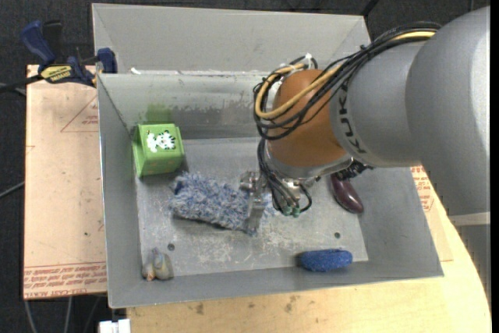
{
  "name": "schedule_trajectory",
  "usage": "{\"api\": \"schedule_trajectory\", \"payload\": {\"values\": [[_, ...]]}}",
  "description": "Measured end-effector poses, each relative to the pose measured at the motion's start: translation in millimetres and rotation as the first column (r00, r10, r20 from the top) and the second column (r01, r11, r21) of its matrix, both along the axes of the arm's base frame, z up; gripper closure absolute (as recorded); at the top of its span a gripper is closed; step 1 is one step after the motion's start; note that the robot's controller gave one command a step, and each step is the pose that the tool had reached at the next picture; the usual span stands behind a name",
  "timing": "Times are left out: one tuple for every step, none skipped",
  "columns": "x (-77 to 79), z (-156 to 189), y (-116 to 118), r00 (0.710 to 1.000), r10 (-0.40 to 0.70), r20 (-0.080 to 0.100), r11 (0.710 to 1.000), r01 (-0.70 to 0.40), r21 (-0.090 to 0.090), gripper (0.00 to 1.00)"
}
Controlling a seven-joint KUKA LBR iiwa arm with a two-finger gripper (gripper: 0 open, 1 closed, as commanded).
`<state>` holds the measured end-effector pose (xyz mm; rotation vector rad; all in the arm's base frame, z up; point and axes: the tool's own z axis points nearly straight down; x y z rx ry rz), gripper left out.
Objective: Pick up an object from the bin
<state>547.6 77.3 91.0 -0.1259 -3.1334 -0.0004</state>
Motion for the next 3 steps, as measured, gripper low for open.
{"api": "schedule_trajectory", "payload": {"values": [[0.5, 21, 0, 1.000, 0.000, 0.002, 1.000, 0.000, 0.000, 1.00], [2.7, 35, 0, 1.000, 0.001, 0.011, 1.000, -0.001, 0.001, 1.00], [1.1, 44, 0, 1.000, 0.001, 0.004, 1.000, -0.001, 0.000, 1.00]]}}
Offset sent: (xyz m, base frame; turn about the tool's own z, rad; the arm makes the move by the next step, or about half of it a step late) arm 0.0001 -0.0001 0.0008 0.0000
